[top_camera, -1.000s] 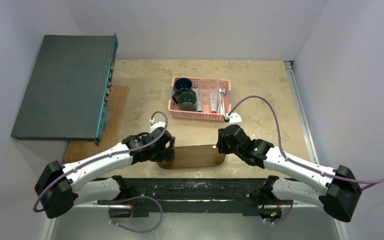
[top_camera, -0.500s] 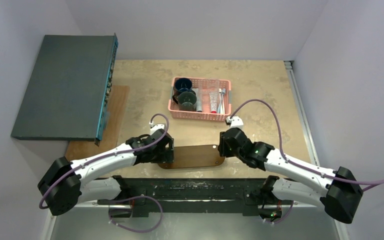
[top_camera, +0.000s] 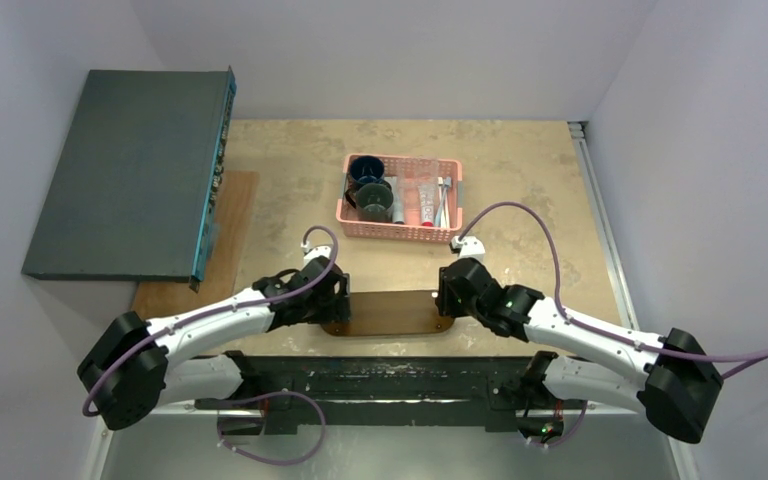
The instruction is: Prepare toiletry sets of a toothbrush and toothpaste on the tray
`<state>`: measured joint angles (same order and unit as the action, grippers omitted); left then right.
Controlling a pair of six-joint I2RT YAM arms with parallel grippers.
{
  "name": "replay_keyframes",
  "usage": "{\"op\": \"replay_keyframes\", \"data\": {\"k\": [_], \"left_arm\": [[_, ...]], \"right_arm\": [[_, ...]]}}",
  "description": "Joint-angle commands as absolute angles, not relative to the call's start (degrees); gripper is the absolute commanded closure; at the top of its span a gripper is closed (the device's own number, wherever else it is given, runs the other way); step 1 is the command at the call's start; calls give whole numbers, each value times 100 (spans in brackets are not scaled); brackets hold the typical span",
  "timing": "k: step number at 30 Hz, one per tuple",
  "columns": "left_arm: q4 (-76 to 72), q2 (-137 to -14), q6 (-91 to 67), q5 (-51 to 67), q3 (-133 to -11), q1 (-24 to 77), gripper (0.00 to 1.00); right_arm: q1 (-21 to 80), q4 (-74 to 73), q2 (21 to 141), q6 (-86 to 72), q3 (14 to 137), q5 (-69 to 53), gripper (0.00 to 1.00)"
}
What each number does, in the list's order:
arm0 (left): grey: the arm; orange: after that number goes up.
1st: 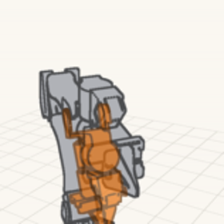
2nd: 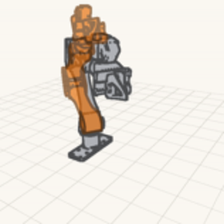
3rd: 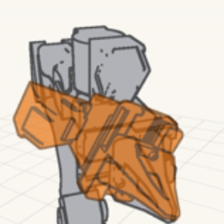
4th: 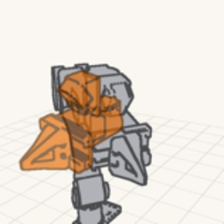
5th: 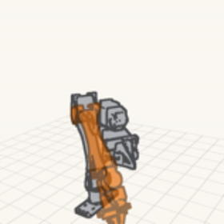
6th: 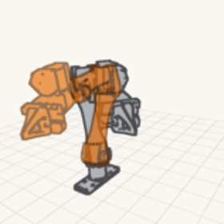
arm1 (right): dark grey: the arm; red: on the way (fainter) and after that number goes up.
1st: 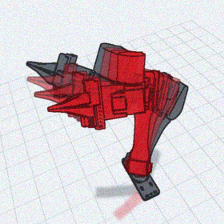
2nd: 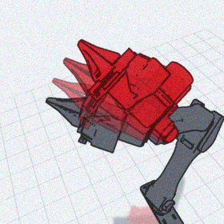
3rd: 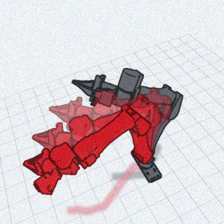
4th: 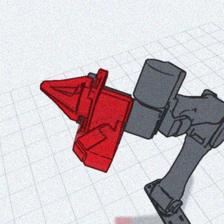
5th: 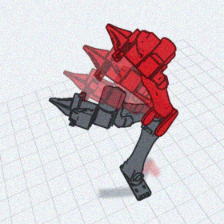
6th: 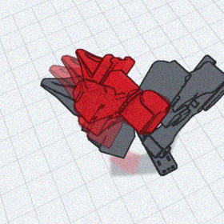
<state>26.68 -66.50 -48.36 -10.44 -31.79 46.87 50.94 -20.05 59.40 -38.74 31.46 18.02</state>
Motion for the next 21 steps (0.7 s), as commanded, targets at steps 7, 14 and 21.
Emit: {"op": "replay_keyframes", "data": {"k": [7, 14, 21], "left_arm": [[2239, -7000, -4387, -816, -3285, 4670, 30], [2402, -6947, -4325, -953, -3386, 4667, 24], [2852, -6395, -4311, -1137, -3533, 4669, 16]], "right_arm": [[5089, -1964, 5972, -4162, 3101, 1887, 64], [5089, -2107, 5966, -4015, 3401, 1915, 61], [5089, -2390, 5985, -3779, 4002, 1943, 59]]}}
